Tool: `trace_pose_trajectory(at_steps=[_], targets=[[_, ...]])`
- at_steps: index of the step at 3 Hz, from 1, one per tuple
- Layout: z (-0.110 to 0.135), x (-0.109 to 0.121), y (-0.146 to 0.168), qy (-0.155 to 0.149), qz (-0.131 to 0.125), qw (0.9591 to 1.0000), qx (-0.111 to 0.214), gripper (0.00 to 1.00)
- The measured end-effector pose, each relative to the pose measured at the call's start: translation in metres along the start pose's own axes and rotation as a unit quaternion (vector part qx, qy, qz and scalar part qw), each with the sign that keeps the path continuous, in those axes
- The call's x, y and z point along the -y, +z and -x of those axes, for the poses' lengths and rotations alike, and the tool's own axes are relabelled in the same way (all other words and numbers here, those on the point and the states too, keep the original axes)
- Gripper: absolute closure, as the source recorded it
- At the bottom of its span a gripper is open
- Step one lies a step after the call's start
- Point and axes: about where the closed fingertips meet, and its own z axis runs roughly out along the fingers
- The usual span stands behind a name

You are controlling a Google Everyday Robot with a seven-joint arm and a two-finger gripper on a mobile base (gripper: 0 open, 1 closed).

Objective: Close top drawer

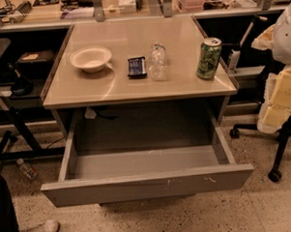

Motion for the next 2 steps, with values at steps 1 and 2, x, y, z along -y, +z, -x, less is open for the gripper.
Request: trace_pose_trajectory(at_steps=[1, 2], targets=[[0.0, 0.0, 0.0, 0.0, 0.0, 1.0, 0.0, 0.0], [0.0, 0.0, 0.0, 0.0, 0.0, 1.0, 0.0, 0.19]])
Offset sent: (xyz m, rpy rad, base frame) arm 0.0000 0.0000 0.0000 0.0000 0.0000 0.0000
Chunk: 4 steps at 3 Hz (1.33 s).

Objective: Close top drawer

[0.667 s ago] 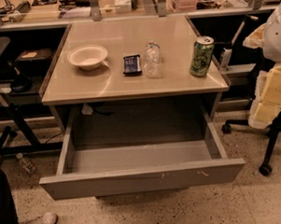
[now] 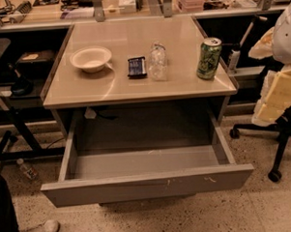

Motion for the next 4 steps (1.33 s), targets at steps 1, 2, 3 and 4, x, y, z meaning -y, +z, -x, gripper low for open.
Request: trace_pose_trajectory(at_steps=[1, 2, 3, 4], targets=[[0.0, 0.0, 0.0, 0.0, 0.0, 1.0, 0.0, 0.42], [0.0, 0.0, 0.0, 0.0, 0.0, 1.0, 0.0, 0.66], [0.0, 0.0, 0.0, 0.0, 0.0, 1.0, 0.0, 0.89], [0.0, 0.0, 0.0, 0.0, 0.0, 1.0, 0.0, 1.0]])
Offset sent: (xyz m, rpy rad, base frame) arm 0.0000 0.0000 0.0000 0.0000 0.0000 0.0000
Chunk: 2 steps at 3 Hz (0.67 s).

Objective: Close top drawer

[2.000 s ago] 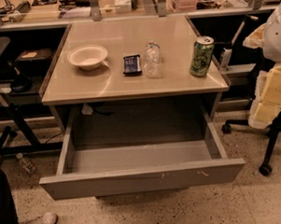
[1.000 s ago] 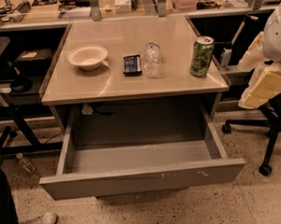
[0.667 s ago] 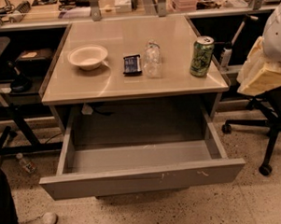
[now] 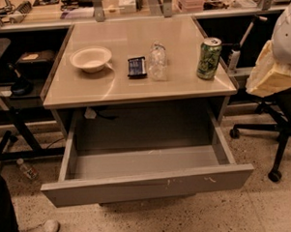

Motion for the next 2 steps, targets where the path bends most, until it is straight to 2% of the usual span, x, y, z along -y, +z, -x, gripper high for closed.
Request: trace_pose_trajectory(at_steps=[1, 2], targets=[[-0.007, -0.013, 0.006, 0.006, 0.01, 0.9999, -0.011, 1.0], [-0.015, -0.048, 0.026, 0.027, 0.03, 0.9989, -0.025, 1.0]])
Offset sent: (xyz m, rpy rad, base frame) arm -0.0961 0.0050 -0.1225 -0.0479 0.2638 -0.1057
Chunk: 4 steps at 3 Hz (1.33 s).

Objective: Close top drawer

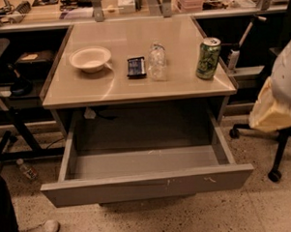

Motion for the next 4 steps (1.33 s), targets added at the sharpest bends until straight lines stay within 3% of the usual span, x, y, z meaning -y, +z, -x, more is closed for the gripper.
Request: trace_pose_trajectory(at_steps=[2, 3, 4], targets=[[-0.02, -0.063, 0.116, 0.03, 0.091, 0.995, -0.03, 1.0], [-0.02, -0.063, 0.117, 0.03, 0.091, 0.9949, -0.03, 1.0], [-0.014, -0.074, 0.141, 0.033, 0.111, 0.993, -0.022, 1.0]])
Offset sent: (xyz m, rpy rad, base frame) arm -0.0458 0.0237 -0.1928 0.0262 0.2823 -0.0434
